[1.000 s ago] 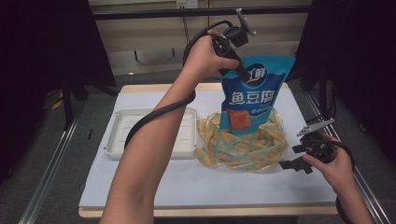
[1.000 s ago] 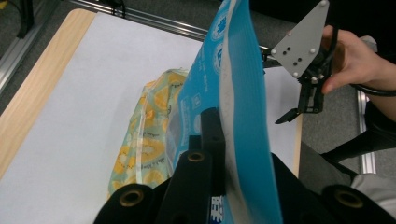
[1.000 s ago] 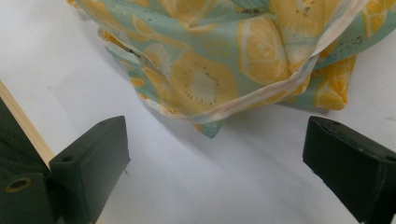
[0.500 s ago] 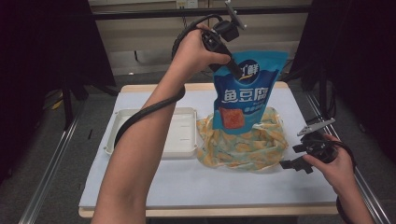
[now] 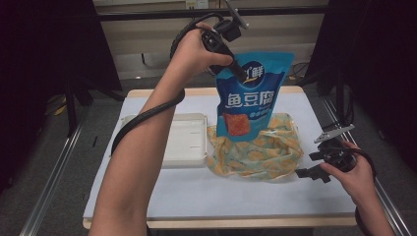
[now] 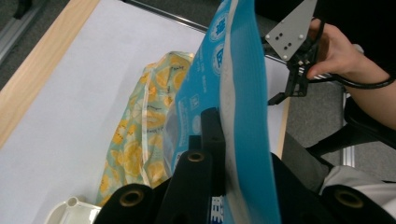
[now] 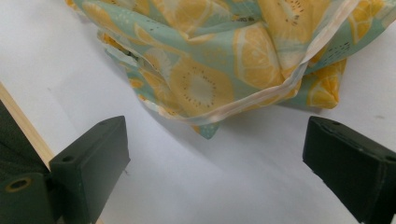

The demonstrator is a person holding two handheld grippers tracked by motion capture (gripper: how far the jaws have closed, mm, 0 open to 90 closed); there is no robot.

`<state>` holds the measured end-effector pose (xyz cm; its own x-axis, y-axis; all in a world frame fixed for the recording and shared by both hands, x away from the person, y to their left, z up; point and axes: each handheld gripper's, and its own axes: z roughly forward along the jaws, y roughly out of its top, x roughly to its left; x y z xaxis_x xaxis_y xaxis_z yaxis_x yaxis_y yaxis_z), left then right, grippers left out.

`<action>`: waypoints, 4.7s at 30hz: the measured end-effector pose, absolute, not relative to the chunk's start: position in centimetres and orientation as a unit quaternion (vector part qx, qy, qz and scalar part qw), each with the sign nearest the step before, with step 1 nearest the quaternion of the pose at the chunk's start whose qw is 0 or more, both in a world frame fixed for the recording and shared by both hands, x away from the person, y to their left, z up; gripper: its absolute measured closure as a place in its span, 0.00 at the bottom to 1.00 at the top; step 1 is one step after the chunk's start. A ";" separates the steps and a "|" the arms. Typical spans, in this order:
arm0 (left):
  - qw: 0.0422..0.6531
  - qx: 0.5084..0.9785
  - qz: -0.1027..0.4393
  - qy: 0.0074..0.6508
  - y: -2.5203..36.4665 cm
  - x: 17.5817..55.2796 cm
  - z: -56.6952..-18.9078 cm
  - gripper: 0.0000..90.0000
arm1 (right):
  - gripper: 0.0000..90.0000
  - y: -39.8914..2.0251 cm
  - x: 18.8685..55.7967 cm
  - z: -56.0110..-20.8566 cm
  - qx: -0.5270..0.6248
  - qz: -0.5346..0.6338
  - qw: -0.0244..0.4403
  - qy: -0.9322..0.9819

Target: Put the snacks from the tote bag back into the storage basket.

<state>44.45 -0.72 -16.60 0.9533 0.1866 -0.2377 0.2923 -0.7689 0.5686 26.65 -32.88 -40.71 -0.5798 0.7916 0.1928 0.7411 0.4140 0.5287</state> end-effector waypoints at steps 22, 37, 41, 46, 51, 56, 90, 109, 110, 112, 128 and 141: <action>0.302 0.939 -0.077 0.146 2.5 44.7 -15.9 1.00 | 0.07 -32.7 26.7 -40.8 0.450 0.294 0.045 0.842; 0.300 0.938 -0.074 0.157 5.0 45.0 -15.9 1.00 | 0.07 -32.5 26.7 -40.8 0.451 0.287 0.043 0.844; 0.299 0.937 -0.077 0.163 5.6 45.1 -16.0 1.00 | 0.07 -32.5 26.7 -40.9 0.451 0.288 0.042 0.844; 0.297 0.935 -0.075 0.179 6.3 45.0 -16.0 1.00 | 0.07 -32.4 26.6 -40.9 0.452 0.287 0.040 0.844; 0.291 0.937 -0.072 0.182 6.9 45.0 -15.9 1.00 | 0.07 -32.4 26.7 -40.9 0.452 0.286 0.040 0.844; 0.295 0.935 -0.068 0.184 7.5 45.1 -16.0 1.00 | 0.07 -32.4 26.6 -40.9 0.453 0.285 0.039 0.844; 0.287 0.935 -0.057 0.202 12.0 45.3 -16.2 1.00 | 0.07 -32.3 26.7 -41.2 0.452 0.285 0.035 0.845; 0.281 0.936 -0.062 0.205 13.3 45.7 -18.7 1.00 | 0.07 -32.0 26.7 -41.2 0.452 0.279 0.035 0.847; 0.284 0.933 -0.064 0.212 13.2 45.7 -18.9 1.00 | 0.07 -32.0 26.7 -41.2 0.453 0.276 0.036 0.847; 0.282 0.933 -0.065 0.211 13.3 45.8 -19.1 1.00 | 0.07 -32.0 26.8 -41.2 0.448 0.281 0.037 0.848; 0.283 0.935 -0.065 0.205 13.9 46.0 -20.9 1.00 | 0.07 -32.0 26.7 -41.3 0.450 0.278 0.034 0.848; 0.274 0.938 -0.067 0.202 14.6 46.3 -22.1 1.00 | 0.07 -32.0 26.7 -41.3 0.454 0.279 0.034 0.845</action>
